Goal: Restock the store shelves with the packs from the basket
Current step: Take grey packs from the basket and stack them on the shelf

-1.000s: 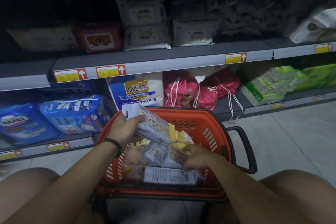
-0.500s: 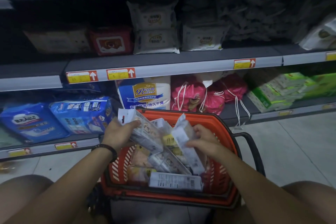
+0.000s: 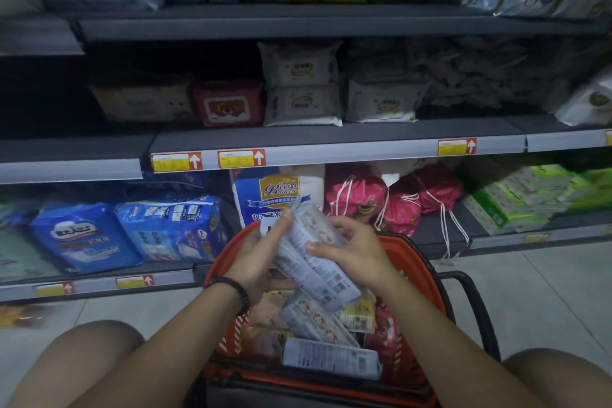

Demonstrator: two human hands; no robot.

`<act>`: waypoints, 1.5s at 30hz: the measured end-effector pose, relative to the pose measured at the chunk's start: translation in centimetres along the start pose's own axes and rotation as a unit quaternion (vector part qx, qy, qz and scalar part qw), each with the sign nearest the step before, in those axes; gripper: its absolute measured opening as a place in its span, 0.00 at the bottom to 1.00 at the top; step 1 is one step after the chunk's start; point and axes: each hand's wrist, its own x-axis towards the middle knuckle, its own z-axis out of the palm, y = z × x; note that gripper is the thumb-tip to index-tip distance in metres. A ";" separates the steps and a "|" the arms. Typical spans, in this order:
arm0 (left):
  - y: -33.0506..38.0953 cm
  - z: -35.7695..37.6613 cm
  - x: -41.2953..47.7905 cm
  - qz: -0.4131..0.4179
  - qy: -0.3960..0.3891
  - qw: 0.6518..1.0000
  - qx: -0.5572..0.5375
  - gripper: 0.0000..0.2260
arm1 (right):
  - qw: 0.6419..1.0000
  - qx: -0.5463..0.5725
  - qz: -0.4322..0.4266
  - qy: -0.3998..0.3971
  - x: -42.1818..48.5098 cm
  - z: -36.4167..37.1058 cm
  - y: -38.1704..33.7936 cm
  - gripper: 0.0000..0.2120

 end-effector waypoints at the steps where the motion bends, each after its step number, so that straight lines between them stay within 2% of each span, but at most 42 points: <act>1: 0.0 0.2 0.0 0.005 -0.001 1.000 0.003 0.23 | 1.000 -0.005 -0.008 -0.008 0.0 0.1 -0.3 0.21; 4: 0.1 0.6 0.0 0.021 0.032 0.999 -0.017 0.18 | 0.999 -0.021 -0.025 -0.033 0.0 0.5 -1.4 0.22; 6: 0.4 0.4 0.2 0.035 0.070 0.997 -0.030 0.15 | 0.998 -0.034 -0.033 -0.046 0.1 0.5 -2.5 0.26; 9: 0.9 -0.5 0.8 0.055 0.105 0.992 -0.049 0.17 | 0.999 -0.010 -0.027 -0.036 0.1 -0.7 -2.8 0.38; 11: 1.4 -1.5 1.2 0.060 0.120 0.986 -0.094 0.20 | 1.000 0.007 -0.006 -0.008 -0.2 -1.4 -1.9 0.55; 12: 1.8 -2.0 1.3 0.056 0.124 0.983 -0.121 0.22 | 1.000 0.022 0.005 -0.004 -0.5 -1.5 -1.6 0.60; 13: 2.3 -2.4 1.2 0.055 0.122 0.981 -0.140 0.23 | 0.999 0.039 0.011 -0.009 -0.7 -1.4 -1.1 0.61; 16: 3.3 -3.3 0.7 0.064 0.096 0.980 -0.163 0.24 | 0.991 0.129 0.018 -0.034 -1.1 -0.3 -1.5 0.56; 21: 3.7 -3.6 -0.8 0.121 0.092 0.971 -0.184 0.23 | 0.978 0.199 -0.038 0.048 -1.4 1.7 -3.6 0.51; 25: 4.2 -3.8 -2.3 0.160 0.066 0.970 -0.171 0.23 | 0.973 0.200 -0.091 0.069 -2.0 2.0 -5.8 0.38; 28: 5.2 -4.7 -3.2 0.193 0.048 0.969 -0.147 0.24 | 0.968 0.210 -0.094 0.097 -1.9 2.2 -7.6 0.26; 32: 7.5 -6.7 -4.5 0.257 0.043 0.963 -0.071 0.36 | 0.969 0.186 -0.124 0.107 -2.1 2.8 -10.8 0.30; 34: 8.9 -7.6 -5.1 0.306 0.060 0.950 -0.030 0.37 | 0.968 0.184 -0.132 0.112 -1.7 3.0 -12.9 0.24; 36: 10.6 -8.6 -5.8 0.344 0.064 0.937 0.012 0.35 | 0.966 0.186 -0.139 0.114 -1.4 3.3 -15.3 0.24; 38: 12.3 -9.4 -6.5 0.377 0.060 0.922 0.062 0.33 | 0.964 0.182 -0.158 0.111 -0.8 3.8 -17.1 0.32; 40: 14.1 -10.3 -7.2 0.402 0.077 0.908 0.086 0.28 | 0.963 0.181 -0.167 0.109 -0.3 4.1 -18.9 0.35; 43: 16.4 -11.7 -7.9 0.432 0.123 0.885 0.126 0.21 | 0.964 0.154 -0.192 0.103 -0.2 4.8 -21.6 0.37; 45: 18.1 -12.5 -8.3 0.453 0.168 0.857 0.181 0.18 | 0.964 0.143 -0.202 0.095 0.1 5.4 -23.5 0.33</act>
